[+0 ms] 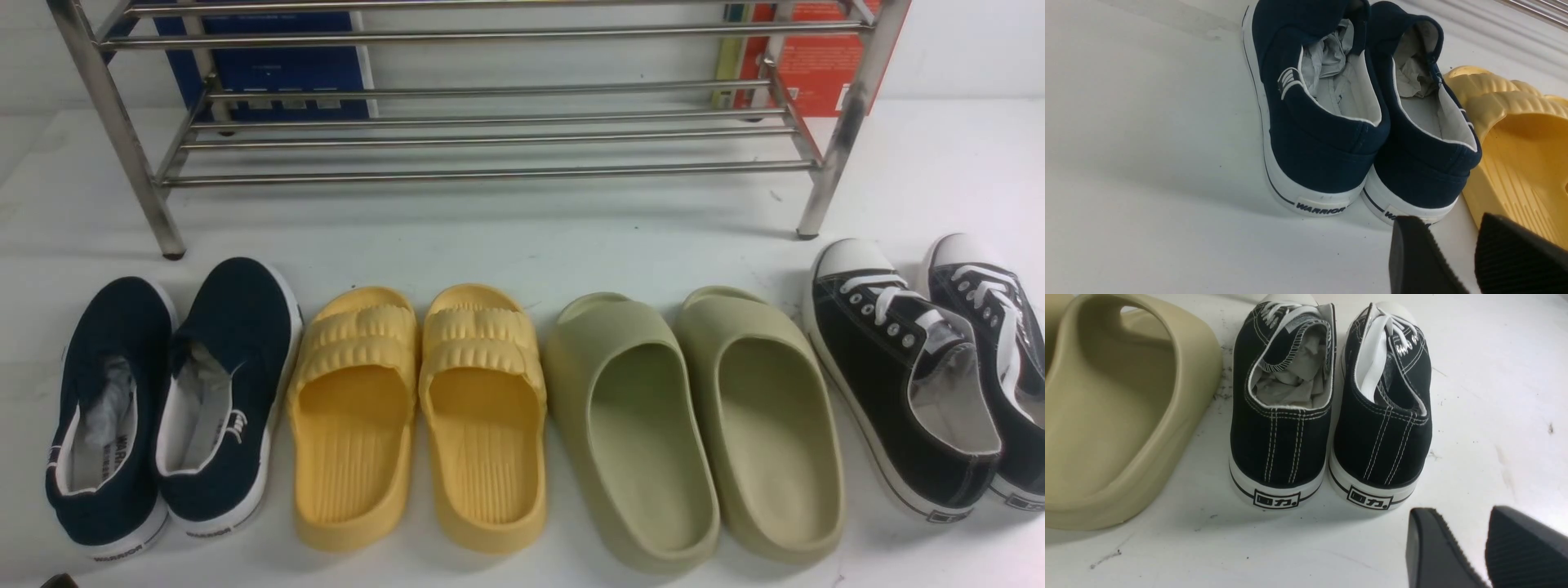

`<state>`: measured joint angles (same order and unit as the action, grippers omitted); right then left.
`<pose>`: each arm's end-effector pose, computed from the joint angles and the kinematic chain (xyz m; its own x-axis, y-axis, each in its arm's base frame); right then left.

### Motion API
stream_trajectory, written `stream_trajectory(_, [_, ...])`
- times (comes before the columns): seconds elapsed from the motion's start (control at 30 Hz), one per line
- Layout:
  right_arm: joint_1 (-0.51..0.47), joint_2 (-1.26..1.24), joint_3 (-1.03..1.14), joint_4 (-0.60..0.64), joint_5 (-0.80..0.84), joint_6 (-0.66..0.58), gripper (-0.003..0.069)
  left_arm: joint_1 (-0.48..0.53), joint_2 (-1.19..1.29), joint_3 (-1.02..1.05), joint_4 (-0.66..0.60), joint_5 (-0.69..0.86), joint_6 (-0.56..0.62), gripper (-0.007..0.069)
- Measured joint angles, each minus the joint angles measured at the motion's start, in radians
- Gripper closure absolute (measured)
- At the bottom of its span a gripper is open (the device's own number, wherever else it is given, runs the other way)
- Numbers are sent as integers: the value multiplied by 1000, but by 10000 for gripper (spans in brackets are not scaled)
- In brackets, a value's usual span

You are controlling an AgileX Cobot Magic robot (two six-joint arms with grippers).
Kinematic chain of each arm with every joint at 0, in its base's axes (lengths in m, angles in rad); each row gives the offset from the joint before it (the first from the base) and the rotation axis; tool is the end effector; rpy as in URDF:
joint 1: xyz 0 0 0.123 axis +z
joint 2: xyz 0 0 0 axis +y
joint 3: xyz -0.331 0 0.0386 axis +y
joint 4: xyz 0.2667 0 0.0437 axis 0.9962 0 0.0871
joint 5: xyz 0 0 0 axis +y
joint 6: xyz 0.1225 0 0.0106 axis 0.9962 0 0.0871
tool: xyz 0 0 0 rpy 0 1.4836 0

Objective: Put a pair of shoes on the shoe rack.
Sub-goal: Use the right arm to grab the shoe closest to it

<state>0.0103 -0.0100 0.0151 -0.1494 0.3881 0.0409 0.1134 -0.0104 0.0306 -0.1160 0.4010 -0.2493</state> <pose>0.0528 -0.0064 0.1640 -0.3003 -0.1003 -0.9485 0.0143 0.9939 -0.1097 0.0525 0.0004 0.1564 -0.2785 -0.3823 -0.8811 -0.1789 0.9220 -0.3435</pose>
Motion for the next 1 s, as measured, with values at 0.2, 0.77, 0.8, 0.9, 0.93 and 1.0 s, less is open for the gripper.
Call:
stream_trajectory(0.2, [0,0,0,0,0,0,419,0,0,0,0,0,0,386])
stream_trajectory(0.77, [0,0,11,452,-408,355,419,0,0,0,0,0,0,386])
stream_trajectory(0.8, [0,0,0,459,-381,362,427,0,0,0,0,0,0,386])
stream_trajectory(0.9, [3,47,-92,435,-199,336,465,0,0,0,0,0,0,386])
stream_trajectory(0.93, [3,55,-112,428,-183,325,468,0,0,0,0,0,0,386])
stream_trajectory(1.0, [23,194,-270,393,44,216,510,0,0,0,0,0,0,386])
